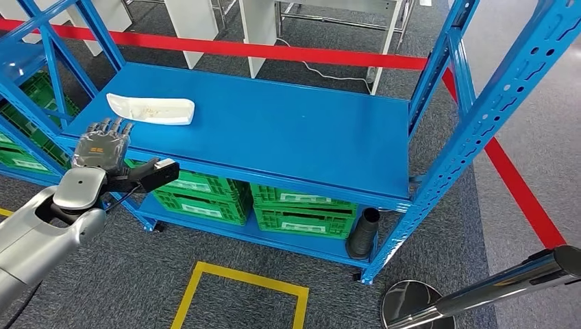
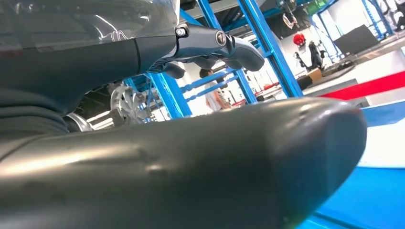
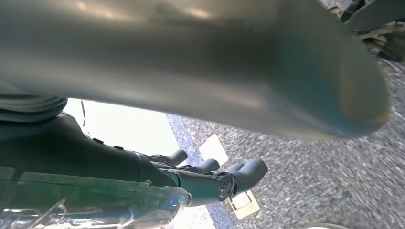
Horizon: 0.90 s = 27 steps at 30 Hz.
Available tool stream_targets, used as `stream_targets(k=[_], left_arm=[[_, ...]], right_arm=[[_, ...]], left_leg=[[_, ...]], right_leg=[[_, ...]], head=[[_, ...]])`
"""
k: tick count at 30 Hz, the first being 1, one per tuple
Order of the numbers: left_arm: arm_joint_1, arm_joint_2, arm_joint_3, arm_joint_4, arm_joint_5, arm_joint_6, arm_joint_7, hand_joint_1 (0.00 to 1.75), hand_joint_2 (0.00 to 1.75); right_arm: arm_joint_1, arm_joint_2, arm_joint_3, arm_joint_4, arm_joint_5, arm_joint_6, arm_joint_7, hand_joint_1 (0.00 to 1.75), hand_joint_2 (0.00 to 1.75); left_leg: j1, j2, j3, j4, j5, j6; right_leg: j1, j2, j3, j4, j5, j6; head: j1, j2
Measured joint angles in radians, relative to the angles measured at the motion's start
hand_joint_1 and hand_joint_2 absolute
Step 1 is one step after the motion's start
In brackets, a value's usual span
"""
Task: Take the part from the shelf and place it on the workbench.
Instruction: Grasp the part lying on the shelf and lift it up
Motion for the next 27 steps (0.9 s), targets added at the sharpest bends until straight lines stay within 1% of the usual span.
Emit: stream_targets(k=[1, 2, 3, 4, 6, 7, 8, 9, 10, 11, 12, 13, 14, 15, 16, 17, 18, 19, 21, 22, 23, 24, 26, 27], left_arm=[[-0.001, 0.0, 0.0, 0.0, 0.0, 0.0, 0.0, 0.0, 0.0], [-0.002, 0.0, 0.0, 0.0, 0.0, 0.0, 0.0, 0.0, 0.0], [-0.002, 0.0, 0.0, 0.001, 0.0, 0.001, 0.0, 0.0, 0.0], [-0.003, 0.0, 0.0, 0.001, 0.0, 0.001, 0.001, 0.0, 0.0], [-0.003, 0.001, 0.001, 0.0, 0.0, 0.001, 0.001, 0.0, 0.0], [-0.004, 0.001, 0.001, 0.0, 0.0, 0.001, 0.001, 0.0, 0.0], [-0.004, 0.001, 0.002, 0.0, 0.0, 0.001, 0.002, 0.0, 0.0], [-0.003, 0.001, 0.002, 0.0, 0.0, 0.0, 0.003, 0.0, 0.0], [-0.002, 0.002, 0.001, 0.0, 0.0, -0.002, 0.004, 0.0, 0.0], [-0.001, 0.002, 0.001, 0.0, 0.0, -0.004, 0.005, 0.0, 0.0], [0.002, 0.002, 0.001, 0.0, 0.0, -0.006, 0.006, 0.0, 0.0], [0.003, 0.002, 0.001, 0.0, 0.0, -0.008, 0.007, 0.0, 0.0], [0.005, 0.002, 0.001, 0.0, -0.001, -0.01, 0.008, 0.0, 0.0], [0.005, 0.002, 0.001, -0.001, -0.001, -0.012, 0.01, 0.0, 0.0], [0.005, 0.002, 0.001, -0.001, -0.001, -0.014, 0.011, 0.0, 0.0], [0.005, 0.002, 0.001, -0.001, -0.002, -0.016, 0.011, 0.0, 0.0], [0.005, 0.004, 0.001, -0.001, -0.002, -0.017, 0.012, 0.0, 0.0], [0.006, 0.005, 0.001, -0.001, -0.002, -0.018, 0.012, 0.0, 0.0], [0.007, 0.009, 0.002, -0.004, -0.003, -0.019, 0.014, 0.0, 0.0], [0.006, 0.01, 0.003, -0.005, -0.003, -0.02, 0.015, 0.0, 0.0], [0.005, 0.012, 0.003, -0.006, -0.003, -0.022, 0.017, 0.0, 0.0], [0.005, 0.015, 0.004, -0.007, -0.004, -0.024, 0.019, 0.0, 0.0], [0.008, 0.018, 0.002, -0.007, -0.004, -0.028, 0.021, 0.0, 0.0], [0.012, 0.018, 0.002, -0.007, -0.004, -0.03, 0.022, 0.0, 0.0]], right_arm=[[0.0, 0.0, 0.0, 0.0, 0.0, 0.0, 0.0, 0.0, 0.0], [-0.001, 0.0, 0.0, 0.0, 0.0, 0.0, 0.0, 0.0, 0.0], [-0.001, 0.0, 0.0, 0.0, 0.0, 0.0, 0.0, 0.0, 0.0], [-0.001, 0.001, 0.0, 0.0, 0.001, 0.0, 0.0, 0.0, 0.0], [-0.001, 0.001, 0.0, 0.0, 0.002, -0.001, 0.0, 0.0, 0.0], [-0.001, 0.001, 0.0, 0.0, 0.004, -0.001, 0.0, 0.0, 0.0], [-0.001, 0.001, 0.0, 0.0, 0.005, -0.002, 0.0, 0.0, 0.0], [-0.001, 0.001, 0.0, 0.0, 0.005, -0.002, 0.0, 0.0, 0.0], [-0.001, 0.001, 0.0, 0.0, 0.006, -0.002, 0.0, 0.0, 0.0], [0.0, 0.001, 0.0, 0.0, 0.007, -0.001, 0.0, 0.0, 0.0], [0.001, 0.001, 0.0, 0.0, 0.007, -0.001, 0.0, 0.0, 0.0], [0.001, 0.001, 0.0, 0.0, 0.007, -0.001, 0.0, 0.0, 0.0], [0.001, 0.001, 0.0, 0.001, 0.007, -0.001, 0.0, 0.0, 0.0], [0.0, 0.001, 0.0, 0.001, 0.007, -0.001, 0.0, 0.0, 0.0], [0.0, 0.001, 0.0, 0.001, 0.007, -0.001, 0.0, 0.0, 0.0], [-0.001, 0.0, 0.0, 0.002, 0.007, -0.001, 0.0, 0.0, 0.0], [-0.001, 0.0, 0.0, 0.002, 0.007, -0.001, -0.001, 0.0, 0.0], [-0.001, -0.001, 0.0, 0.002, 0.007, -0.001, -0.002, 0.0, 0.0], [0.0, -0.001, 0.0, 0.003, 0.007, -0.001, -0.002, 0.0, 0.0], [0.0, -0.002, 0.0, 0.003, 0.007, -0.002, -0.002, 0.0, 0.0], [-0.001, -0.002, 0.0, 0.004, 0.007, -0.002, -0.002, 0.0, 0.0], [-0.002, -0.002, 0.0, 0.004, 0.007, -0.002, -0.002, 0.0, 0.0], [-0.002, -0.001, 0.0, 0.004, 0.007, -0.001, -0.002, 0.0, 0.0], [-0.001, -0.001, 0.0, 0.004, 0.007, -0.001, -0.002, 0.0, 0.0]], left_leg=[[-0.004, 0.0, 0.024, -0.058, 0.03, 0.007], [-0.008, 0.001, 0.043, -0.102, 0.042, 0.014], [-0.012, 0.001, 0.052, -0.125, 0.041, 0.018], [-0.014, 0.0, 0.055, -0.132, 0.035, 0.021], [-0.011, -0.001, 0.059, -0.143, 0.034, 0.027], [-0.009, -0.001, 0.062, -0.147, 0.035, 0.031], [-0.007, 0.0, 0.066, -0.151, 0.036, 0.035], [-0.006, 0.0, 0.068, -0.152, 0.036, 0.038], [-0.007, 0.0, 0.069, -0.152, 0.034, 0.041], [-0.008, 0.0, 0.07, -0.152, 0.033, 0.042], [-0.009, 0.0, 0.071, -0.152, 0.031, 0.044], [-0.01, -0.001, 0.073, -0.151, 0.029, 0.045], [-0.011, -0.002, 0.076, -0.15, 0.027, 0.044], [-0.012, -0.003, 0.08, -0.15, 0.024, 0.043], [-0.014, -0.003, 0.083, -0.149, 0.02, 0.039], [-0.015, -0.004, 0.084, -0.148, 0.017, 0.036], [-0.016, -0.004, 0.085, -0.148, 0.016, 0.031], [-0.015, -0.003, 0.085, -0.149, 0.016, 0.026], [-0.014, -0.003, 0.088, -0.152, 0.013, 0.016], [-0.013, -0.003, 0.085, -0.143, 0.005, 0.01], [-0.013, -0.003, 0.075, -0.118, -0.012, 0.005], [-0.012, -0.003, 0.053, -0.072, -0.037, 0.0], [-0.01, -0.002, -0.013, 0.058, -0.088, -0.009], [-0.008, -0.002, -0.039, 0.104, -0.096, -0.012]], right_leg=[[0.002, 0.001, 0.005, 0.0, -0.004, 0.003], [0.003, 0.001, 0.007, 0.0, -0.006, 0.008], [0.004, 0.001, 0.007, -0.001, -0.008, 0.014], [0.004, 0.0, 0.006, -0.004, -0.007, 0.02], [0.003, -0.003, 0.007, -0.005, -0.011, 0.033], [0.003, -0.004, 0.002, 0.007, -0.021, 0.039], [0.003, -0.006, -0.012, 0.04, -0.041, 0.043], [0.002, -0.007, -0.038, 0.094, -0.068, 0.046], [0.001, -0.007, -0.073, 0.162, -0.096, 0.048], [0.0, -0.007, -0.107, 0.224, -0.115, 0.049], [0.0, -0.007, -0.13, 0.261, -0.118, 0.049], [0.001, -0.007, -0.136, 0.26, -0.1, 0.048], [0.001, -0.007, -0.122, 0.217, -0.064, 0.045], [0.002, -0.007, -0.095, 0.149, -0.021, 0.04], [0.005, -0.007, -0.066, 0.082, 0.01, 0.034], [0.007, -0.008, -0.043, 0.03, 0.028, 0.029], [0.01, -0.007, -0.03, 0.001, 0.033, 0.025], [0.012, -0.007, -0.027, -0.006, 0.028, 0.021], [0.011, -0.006, -0.023, -0.016, 0.031, 0.012], [0.008, -0.007, -0.018, -0.022, 0.033, 0.007], [0.004, -0.007, -0.013, -0.028, 0.035, 0.002], [0.002, -0.007, -0.008, -0.033, 0.035, -0.001], [0.0, -0.007, -0.003, -0.034, 0.032, -0.005], [0.0, -0.007, -0.001, -0.034, 0.03, -0.005]], head=[[0.0, 0.0], [0.0, 0.0], [0.0, 0.0], [-0.001, 0.0], [0.0, 0.0], [0.0, 0.0], [0.002, 0.0], [0.004, 0.0], [0.005, 0.0], [0.006, 0.0], [0.006, 0.0], [0.007, 0.0], [0.007, 0.0], [0.007, 0.0], [0.006, 0.0], [0.005, 0.0], [0.004, 0.0], [0.003, 0.0], [0.002, 0.0], [0.001, 0.0], [-0.002, 0.0], [-0.004, 0.0], [-0.007, 0.0], [-0.007, 0.0]])
